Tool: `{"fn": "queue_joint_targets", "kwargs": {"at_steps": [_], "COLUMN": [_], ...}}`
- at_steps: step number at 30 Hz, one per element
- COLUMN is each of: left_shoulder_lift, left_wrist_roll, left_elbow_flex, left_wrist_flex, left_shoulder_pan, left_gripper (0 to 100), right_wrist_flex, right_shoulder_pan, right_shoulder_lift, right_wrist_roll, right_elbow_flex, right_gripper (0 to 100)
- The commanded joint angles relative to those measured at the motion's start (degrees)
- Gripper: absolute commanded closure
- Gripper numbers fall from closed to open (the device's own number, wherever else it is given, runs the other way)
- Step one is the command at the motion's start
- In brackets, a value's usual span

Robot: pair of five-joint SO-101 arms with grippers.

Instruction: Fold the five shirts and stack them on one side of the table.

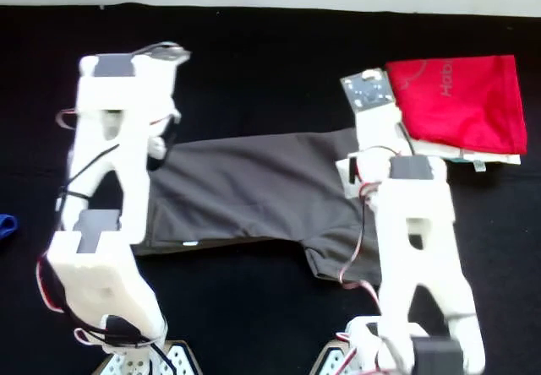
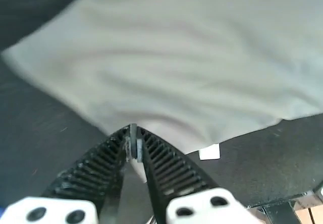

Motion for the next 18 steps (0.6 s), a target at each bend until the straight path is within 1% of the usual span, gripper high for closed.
{"fn": "queue_joint_targets", "kwargs": {"at_steps": [1,4,7,11,13,16,18], "left_shoulder_lift": [2.68,4.18,4.62,4.35,3.91,3.74,2.33], "left_wrist_roll": [0.44,-0.09,-5.10,-6.24,-8.09,-9.76,-10.11], "left_elbow_flex": [3.82,8.48,13.14,23.25,26.68,26.33,23.60], "left_wrist_flex": [-0.62,1.23,1.14,-4.04,-4.84,-3.08,-0.88], "left_shoulder_pan": [-0.84,-5.76,-8.66,-9.71,-11.03,-15.08,-17.27], "left_gripper": [99,99,99,99,99,99,99], "right_wrist_flex": [-3.30,-3.56,-3.74,-4.97,-5.58,-5.67,-5.67], "right_shoulder_pan": [-0.31,0.66,1.10,1.10,1.10,1.19,1.10], "right_shoulder_lift": [6.02,8.13,8.48,8.75,8.84,8.84,8.92], "right_wrist_roll": [-1.93,-1.67,-1.58,-1.58,-1.58,-1.58,-1.58], "right_elbow_flex": [-2.59,-2.59,-2.59,-2.68,-2.51,-2.42,-2.51], "right_gripper": [99.2,99.2,99.2,99.2,99.2,99.2,99.2]}}
